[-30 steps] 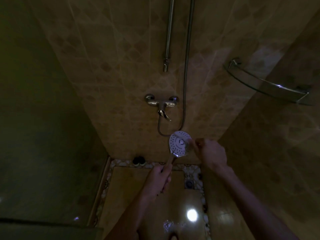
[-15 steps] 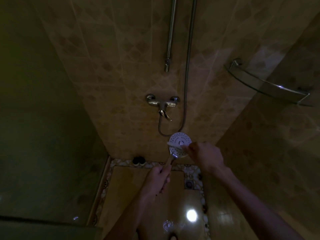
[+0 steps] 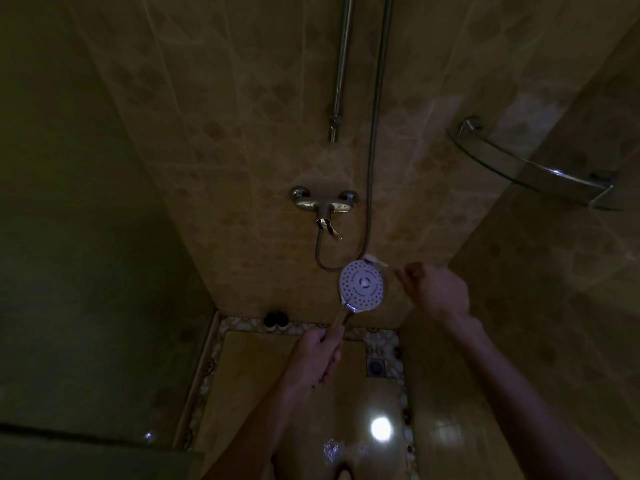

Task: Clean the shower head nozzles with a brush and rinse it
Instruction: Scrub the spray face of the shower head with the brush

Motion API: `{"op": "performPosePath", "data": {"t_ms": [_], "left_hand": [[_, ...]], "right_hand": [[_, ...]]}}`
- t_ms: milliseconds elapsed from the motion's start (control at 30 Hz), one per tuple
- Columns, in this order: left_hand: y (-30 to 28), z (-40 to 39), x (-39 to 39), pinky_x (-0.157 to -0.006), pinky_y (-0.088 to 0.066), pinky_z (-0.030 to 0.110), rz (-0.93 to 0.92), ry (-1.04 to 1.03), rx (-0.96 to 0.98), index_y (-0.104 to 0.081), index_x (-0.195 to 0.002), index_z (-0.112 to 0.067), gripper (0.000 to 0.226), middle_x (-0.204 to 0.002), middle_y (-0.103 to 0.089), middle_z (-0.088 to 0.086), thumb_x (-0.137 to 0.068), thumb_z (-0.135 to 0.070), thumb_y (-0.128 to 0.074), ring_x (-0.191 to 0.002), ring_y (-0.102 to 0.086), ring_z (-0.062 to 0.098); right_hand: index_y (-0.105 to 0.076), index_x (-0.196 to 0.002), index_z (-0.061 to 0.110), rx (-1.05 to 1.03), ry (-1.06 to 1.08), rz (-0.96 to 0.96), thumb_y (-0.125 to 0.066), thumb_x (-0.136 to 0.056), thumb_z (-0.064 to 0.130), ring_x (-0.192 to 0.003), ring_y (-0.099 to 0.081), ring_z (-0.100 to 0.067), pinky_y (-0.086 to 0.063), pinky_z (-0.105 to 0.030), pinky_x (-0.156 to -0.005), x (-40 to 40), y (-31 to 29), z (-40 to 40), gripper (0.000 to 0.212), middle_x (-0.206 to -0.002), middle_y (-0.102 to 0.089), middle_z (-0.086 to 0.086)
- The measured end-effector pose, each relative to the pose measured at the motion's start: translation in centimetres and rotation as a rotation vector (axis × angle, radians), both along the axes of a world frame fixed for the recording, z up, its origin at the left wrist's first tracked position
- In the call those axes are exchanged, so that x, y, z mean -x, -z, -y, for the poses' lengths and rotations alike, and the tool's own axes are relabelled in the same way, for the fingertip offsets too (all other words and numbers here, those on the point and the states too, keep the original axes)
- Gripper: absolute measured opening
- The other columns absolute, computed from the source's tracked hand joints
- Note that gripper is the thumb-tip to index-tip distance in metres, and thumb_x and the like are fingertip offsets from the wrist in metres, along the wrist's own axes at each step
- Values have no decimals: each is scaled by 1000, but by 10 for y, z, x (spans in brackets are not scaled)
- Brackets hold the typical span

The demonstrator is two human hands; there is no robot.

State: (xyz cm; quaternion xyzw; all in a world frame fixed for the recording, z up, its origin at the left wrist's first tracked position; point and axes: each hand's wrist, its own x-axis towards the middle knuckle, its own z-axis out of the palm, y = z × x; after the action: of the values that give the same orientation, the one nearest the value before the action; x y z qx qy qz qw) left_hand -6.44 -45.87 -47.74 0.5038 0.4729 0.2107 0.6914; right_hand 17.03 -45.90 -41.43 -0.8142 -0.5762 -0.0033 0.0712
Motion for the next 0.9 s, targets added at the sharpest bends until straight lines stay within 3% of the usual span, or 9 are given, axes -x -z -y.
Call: {"op": "performPosePath", "data": {"t_ms": [67, 233, 367, 467, 567, 667, 900], "left_hand": [[0, 1, -1, -37, -26, 20, 8, -4, -2, -53, -70, -14, 35, -58, -49, 4, -95, -37, -51, -37, -36, 10], [0, 0, 3, -37, -26, 20, 24, -25, -1, -53, -75, -11, 32, -60, -48, 7, -96, -36, -50, -37, -36, 10], [-2, 2, 2, -37, -26, 20, 10, -7, 0, -52, -72, -13, 34, -63, -47, 9, -96, -37, -49, -38, -35, 11], [-4, 2, 0, -38, -26, 20, 27, -15, 12, -52, -70, -12, 36, -59, -48, 5, -96, -37, -50, -36, -36, 9], [-5, 2, 1, -36, -26, 18, 27, -34, 33, -51, -67, -15, 37, -55, -48, 0, -96, -37, -50, -35, -36, 8], [-3, 3, 2, -35, -25, 17, 37, -53, 64, -51, -69, -16, 35, -51, -48, -4, -96, -38, -49, -35, -36, 7], [-4, 1, 1, -34, -27, 15, 43, -29, 87, -54, -64, -19, 39, -49, -51, -7, -93, -46, -52, -35, -39, 7]], "right_hand": [[-61, -75, 20, -34, -3, -7, -29, -94, 61, -64, -63, -20, -49, -29, -54, 0, 2, 2, 55, -63, -56, 2], [-55, -72, 25, 31, -200, 7, -13, -90, 71, -53, -56, -8, -55, -34, -54, 32, 26, 28, 65, -59, -55, 4], [-55, -70, 24, -44, -75, 77, -22, -92, 66, -59, -63, -17, -49, -29, -52, 12, 10, 11, 57, -59, -57, 5], [-61, -76, 21, -68, 28, -11, -29, -94, 62, -66, -65, -21, -50, -30, -55, -1, 6, 7, 55, -65, -61, 0], [-56, -71, 22, -63, -10, -102, -15, -87, 70, -59, -62, -15, -53, -33, -54, 17, 22, 24, 65, -62, -61, 4], [-53, -71, 27, -59, -124, -5, -9, -85, 73, -61, -63, -13, -45, -27, -50, 36, 37, 41, 65, -64, -62, 6], [-63, -80, 22, -58, 98, -104, -29, -94, 63, -71, -65, -22, -54, -34, -60, 2, 17, 9, 55, -72, -66, -2]]}}
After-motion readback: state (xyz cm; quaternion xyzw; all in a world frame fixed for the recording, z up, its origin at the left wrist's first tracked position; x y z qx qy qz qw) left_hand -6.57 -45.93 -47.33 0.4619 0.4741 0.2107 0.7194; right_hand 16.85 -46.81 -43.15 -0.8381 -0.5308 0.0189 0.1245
